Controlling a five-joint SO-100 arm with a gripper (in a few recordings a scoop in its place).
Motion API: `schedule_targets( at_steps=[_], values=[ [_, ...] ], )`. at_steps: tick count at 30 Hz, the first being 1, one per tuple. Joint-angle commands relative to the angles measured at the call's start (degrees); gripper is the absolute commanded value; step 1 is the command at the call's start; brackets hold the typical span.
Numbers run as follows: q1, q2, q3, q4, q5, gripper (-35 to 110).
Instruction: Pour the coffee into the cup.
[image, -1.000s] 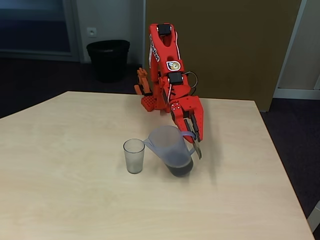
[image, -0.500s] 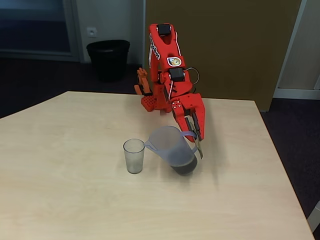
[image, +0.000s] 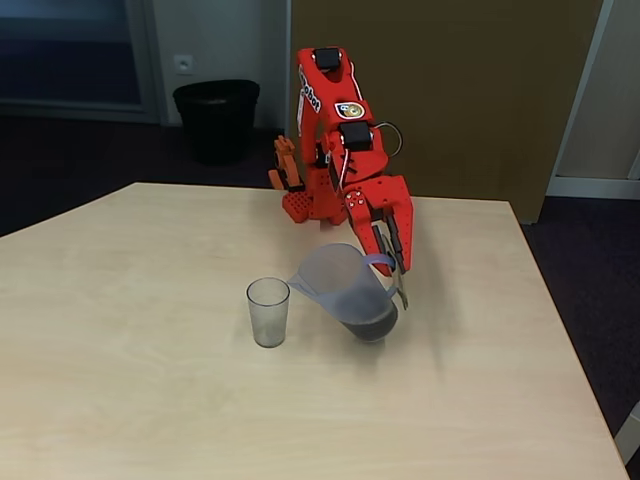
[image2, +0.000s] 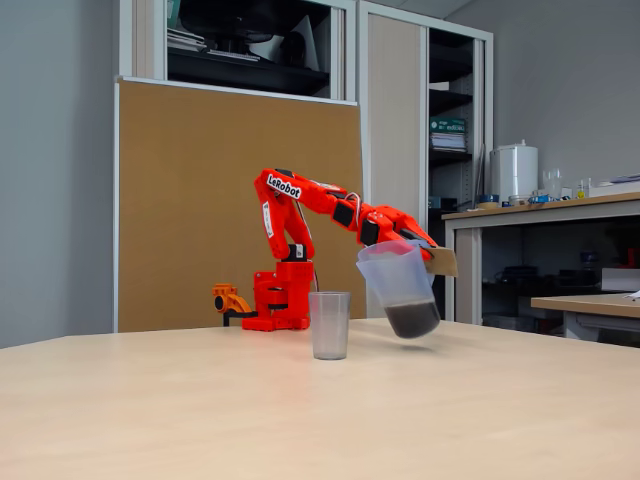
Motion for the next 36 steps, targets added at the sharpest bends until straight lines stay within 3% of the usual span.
schedule_targets(
  at_steps=[1,14,36],
  values=[
    [-0.4,5.1,-4.0,3.3,3.5,0],
    [0.1,13.0,-3.1,9.8,12.7,0],
    [4.4,8.1,0.7,-6.7,23.6,0]
  ],
)
